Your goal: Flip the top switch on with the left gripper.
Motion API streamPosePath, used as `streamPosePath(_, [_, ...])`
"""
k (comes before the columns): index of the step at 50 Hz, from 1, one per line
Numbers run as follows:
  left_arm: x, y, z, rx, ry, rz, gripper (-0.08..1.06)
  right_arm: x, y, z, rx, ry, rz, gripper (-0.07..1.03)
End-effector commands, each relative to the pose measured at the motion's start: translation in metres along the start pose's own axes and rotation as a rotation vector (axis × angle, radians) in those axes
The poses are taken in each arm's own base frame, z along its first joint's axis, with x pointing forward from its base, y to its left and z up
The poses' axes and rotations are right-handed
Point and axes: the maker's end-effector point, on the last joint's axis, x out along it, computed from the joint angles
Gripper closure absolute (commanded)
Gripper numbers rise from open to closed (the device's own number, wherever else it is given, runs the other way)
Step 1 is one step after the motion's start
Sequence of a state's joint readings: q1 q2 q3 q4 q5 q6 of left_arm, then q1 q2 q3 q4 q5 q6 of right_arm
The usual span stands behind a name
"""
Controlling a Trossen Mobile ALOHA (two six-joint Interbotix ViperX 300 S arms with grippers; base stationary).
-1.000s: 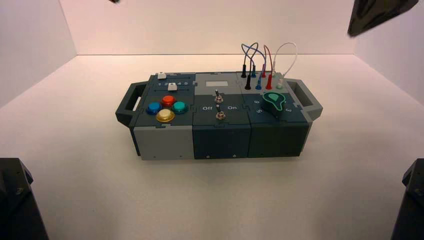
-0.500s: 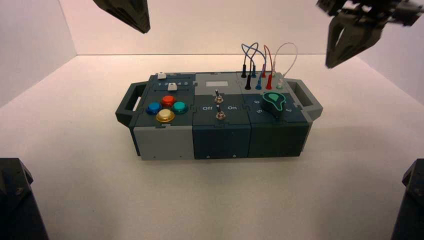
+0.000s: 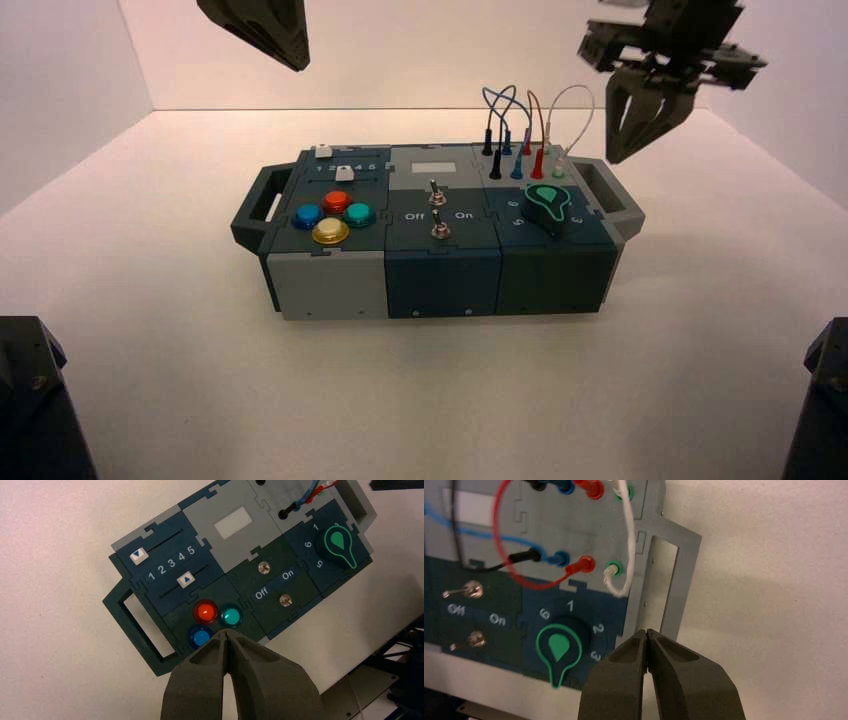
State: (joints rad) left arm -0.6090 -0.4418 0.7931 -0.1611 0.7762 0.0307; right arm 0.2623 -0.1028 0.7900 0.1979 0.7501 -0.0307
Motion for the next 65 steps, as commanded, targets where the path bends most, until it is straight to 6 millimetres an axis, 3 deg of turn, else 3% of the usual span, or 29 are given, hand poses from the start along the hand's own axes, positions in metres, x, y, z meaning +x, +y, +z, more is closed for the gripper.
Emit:
streamPosePath(1, [-0.010, -0.003, 0.012, 0.006, -0.042, -0.005, 1.01, 0.002, 0.003, 0.011, -0.003, -0.006, 0.004, 0.99])
streamPosePath(20, [-0.007, -0.002, 0.009, 0.004, -0.023, -0.005, 1.01, 0.031, -0.001, 0.021, -0.002, 0.059, -0.009, 0.99])
streamPosePath(45, [0.024, -0.005, 0.000, -0.069, 0.089, -0.030, 1.01, 0.058, -0.007, 0.020, 0.004, 0.119, -0.025, 0.99])
streamPosePath(65, [0.040, -0.012, -0.007, -0.243, 0.151, -0.053, 1.01, 0.065, -0.010, 0.018, 0.007, 0.128, -0.033, 0.99])
